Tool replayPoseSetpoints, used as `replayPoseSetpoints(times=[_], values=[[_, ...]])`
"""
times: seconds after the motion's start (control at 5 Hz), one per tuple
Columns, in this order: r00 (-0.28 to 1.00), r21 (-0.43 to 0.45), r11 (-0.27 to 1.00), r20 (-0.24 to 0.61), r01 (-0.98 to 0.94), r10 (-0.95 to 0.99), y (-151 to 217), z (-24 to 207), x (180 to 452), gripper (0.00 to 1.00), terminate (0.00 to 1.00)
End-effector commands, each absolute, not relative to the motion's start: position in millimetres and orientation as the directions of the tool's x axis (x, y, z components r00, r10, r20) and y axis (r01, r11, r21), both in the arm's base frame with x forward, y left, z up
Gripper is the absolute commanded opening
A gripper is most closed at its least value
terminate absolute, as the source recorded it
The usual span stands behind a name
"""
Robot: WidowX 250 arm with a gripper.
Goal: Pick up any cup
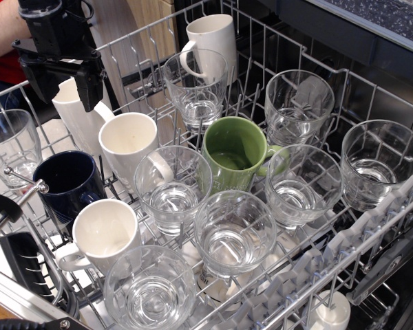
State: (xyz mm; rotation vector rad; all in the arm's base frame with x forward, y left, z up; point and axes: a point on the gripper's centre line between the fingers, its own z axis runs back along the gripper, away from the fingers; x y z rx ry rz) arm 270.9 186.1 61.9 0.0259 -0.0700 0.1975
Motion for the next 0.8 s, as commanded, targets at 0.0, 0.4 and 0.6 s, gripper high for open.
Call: replayPoseSetpoints(times=[0.0,0.4,0.6], values=[[0.978,0.019,0.980,0.072,-0.197,0.195,186,62,271,1.00,0.00],[0.932,0.002,0.940,0.131,-0.341,0.338,192,12,257,1.00,0.00],[0.926,0.013,0.936,0.153,-0.351,0.345,194,-3,256,1.00,0.00]])
